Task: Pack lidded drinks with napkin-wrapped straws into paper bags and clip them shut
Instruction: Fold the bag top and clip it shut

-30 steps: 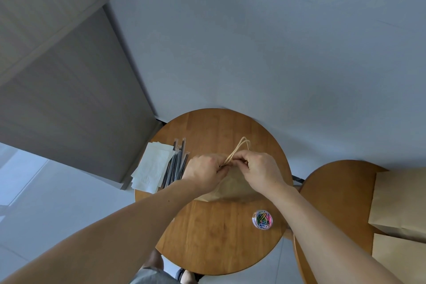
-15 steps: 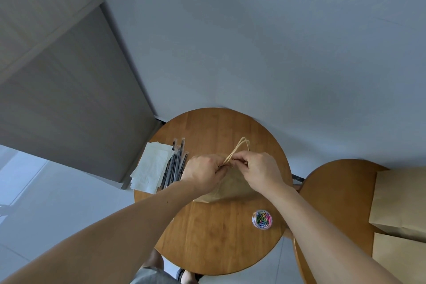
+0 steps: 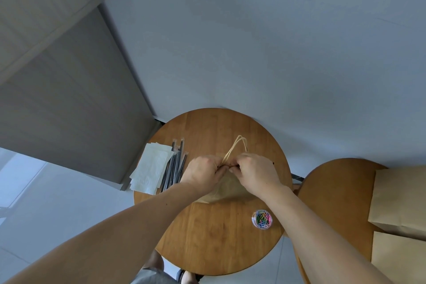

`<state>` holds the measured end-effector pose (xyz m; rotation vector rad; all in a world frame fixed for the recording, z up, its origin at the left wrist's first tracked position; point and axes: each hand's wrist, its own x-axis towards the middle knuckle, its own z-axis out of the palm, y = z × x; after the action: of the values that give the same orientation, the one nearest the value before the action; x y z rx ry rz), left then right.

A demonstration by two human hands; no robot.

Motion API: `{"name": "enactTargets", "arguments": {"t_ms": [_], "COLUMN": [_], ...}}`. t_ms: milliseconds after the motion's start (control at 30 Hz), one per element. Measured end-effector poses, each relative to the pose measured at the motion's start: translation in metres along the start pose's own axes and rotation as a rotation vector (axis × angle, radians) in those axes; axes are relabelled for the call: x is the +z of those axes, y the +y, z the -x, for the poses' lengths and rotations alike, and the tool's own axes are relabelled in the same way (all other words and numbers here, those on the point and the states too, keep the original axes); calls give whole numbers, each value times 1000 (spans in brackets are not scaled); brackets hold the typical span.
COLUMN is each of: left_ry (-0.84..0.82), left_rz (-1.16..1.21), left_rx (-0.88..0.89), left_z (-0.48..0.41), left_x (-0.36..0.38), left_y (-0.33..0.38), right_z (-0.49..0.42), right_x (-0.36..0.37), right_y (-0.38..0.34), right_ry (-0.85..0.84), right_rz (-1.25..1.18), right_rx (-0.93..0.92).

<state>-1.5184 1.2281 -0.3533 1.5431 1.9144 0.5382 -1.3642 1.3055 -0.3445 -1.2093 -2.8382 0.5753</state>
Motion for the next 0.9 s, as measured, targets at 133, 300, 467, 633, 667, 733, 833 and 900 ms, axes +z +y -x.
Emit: {"name": "enactTargets", "arguments": {"t_ms": [133,300,467,633,667,733,833,900], "left_ry": [19,49,66,15,1,-9,-11,-43], "left_rz": [-13,-22,-38,-19,-12,20,78,98], "left_rx": [9,35,70,-33,-71,-158,-286,-298], "left_z": [3,8,4,21,27,35,41,40], "left_x": [1,4,-4,-17,-16,-12,-4,1], "left_y": [-1,-3,-3,-41,-50,-63,-72,-74], "right_z": [-2,4,26,56,61,69,73,70], "right_x": [0,5,4,-6,-5,2,14,22], "right_y": [-1,-4,5,38,45,60,73,74], "right_ry": [-36,22,353,574,482,234,1,-34], "right_rz": [120,147,-116,-214,-230,-276,-390,-433], "right_rx": [-27,-56,-144,17,116,262,366,373]}}
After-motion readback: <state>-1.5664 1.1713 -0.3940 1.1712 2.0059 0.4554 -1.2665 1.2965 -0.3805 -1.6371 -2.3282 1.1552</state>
